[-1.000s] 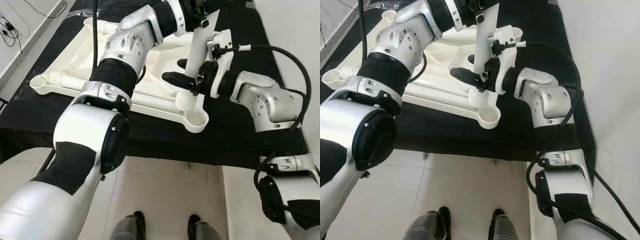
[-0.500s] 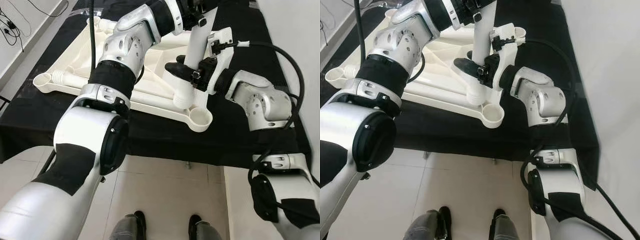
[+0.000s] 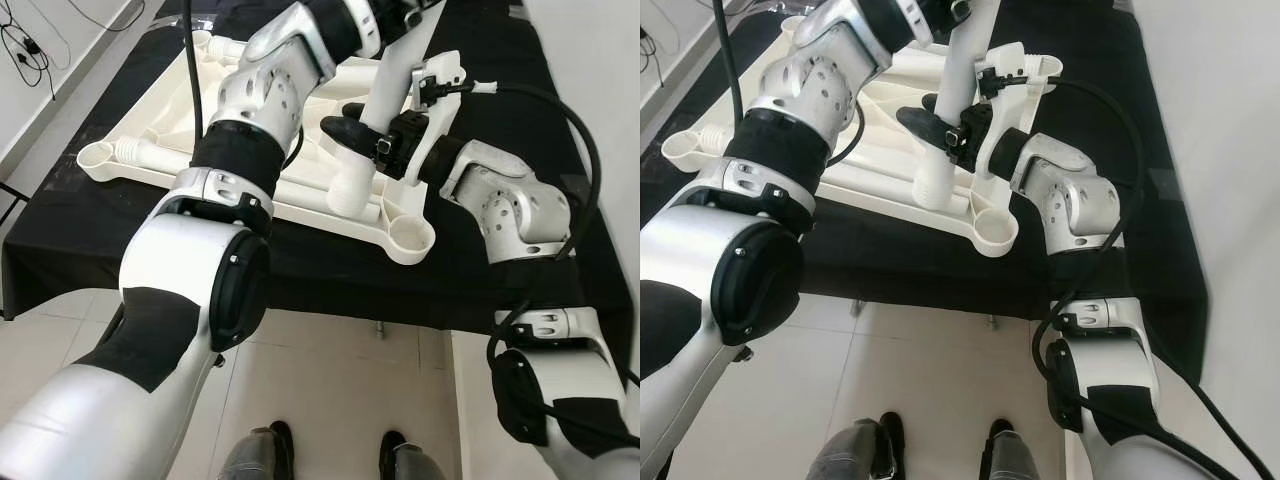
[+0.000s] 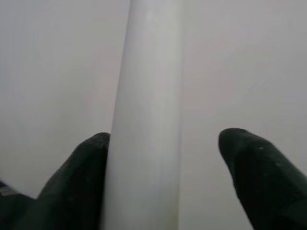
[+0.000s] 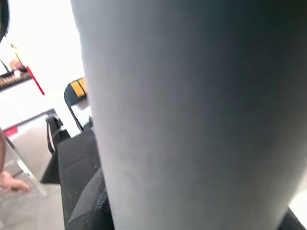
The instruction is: Building children table
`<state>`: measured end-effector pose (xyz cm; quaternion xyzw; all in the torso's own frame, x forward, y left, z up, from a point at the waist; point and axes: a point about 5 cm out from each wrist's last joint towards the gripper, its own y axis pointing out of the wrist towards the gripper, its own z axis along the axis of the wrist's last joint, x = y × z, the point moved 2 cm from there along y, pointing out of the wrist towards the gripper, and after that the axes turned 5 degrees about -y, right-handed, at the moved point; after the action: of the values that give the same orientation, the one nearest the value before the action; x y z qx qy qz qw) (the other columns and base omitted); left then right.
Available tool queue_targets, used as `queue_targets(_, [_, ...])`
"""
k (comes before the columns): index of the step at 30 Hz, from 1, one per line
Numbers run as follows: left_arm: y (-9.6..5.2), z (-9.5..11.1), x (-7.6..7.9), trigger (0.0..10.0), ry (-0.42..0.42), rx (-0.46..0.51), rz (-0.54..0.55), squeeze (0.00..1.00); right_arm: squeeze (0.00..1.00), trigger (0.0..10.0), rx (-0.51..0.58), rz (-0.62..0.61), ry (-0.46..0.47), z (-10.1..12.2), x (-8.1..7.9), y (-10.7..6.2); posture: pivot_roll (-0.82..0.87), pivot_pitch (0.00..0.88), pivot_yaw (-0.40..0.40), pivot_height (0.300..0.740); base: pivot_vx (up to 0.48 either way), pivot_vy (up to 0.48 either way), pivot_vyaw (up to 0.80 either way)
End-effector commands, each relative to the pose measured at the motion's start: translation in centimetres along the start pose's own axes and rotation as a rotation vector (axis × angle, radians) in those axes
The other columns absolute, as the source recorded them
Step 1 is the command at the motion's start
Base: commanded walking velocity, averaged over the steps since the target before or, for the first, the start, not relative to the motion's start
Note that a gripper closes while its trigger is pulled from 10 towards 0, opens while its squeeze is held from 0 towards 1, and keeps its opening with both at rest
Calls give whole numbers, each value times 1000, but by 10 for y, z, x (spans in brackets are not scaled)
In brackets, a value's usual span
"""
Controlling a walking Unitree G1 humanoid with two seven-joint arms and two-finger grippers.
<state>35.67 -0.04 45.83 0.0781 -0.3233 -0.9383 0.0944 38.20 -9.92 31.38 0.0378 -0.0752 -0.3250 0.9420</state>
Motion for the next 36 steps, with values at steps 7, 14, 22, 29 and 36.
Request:
queue_targets(7, [-32,84,1,10000,62,159,12,1000,0,0,-11,-150,-64,6,28,-12,-17,223,42,740,0,0,0])
queue_targets(14, [-86,114,2,10000,104,200,156,1000,0,0,178,-340,-68,40,64,-46,-2,222,17,740,0,0,0])
queue_targets(22, [-169,59,14,10000,-56,42,373,1000,0,1176,303,-228,-91,54,54,-65,2,227,15,740,0,0,0])
queue_targets(29, [-229,-39,72,10000,-202,-280,463,0,0,10000,217,133,-123,19,5,-77,18,257,26,740,0,0,0])
queue_targets(36, [-253,-84,111,10000,-226,-486,463,0,0,10000,154,301,-99,-4,-17,-83,24,275,34,740,0,0,0])
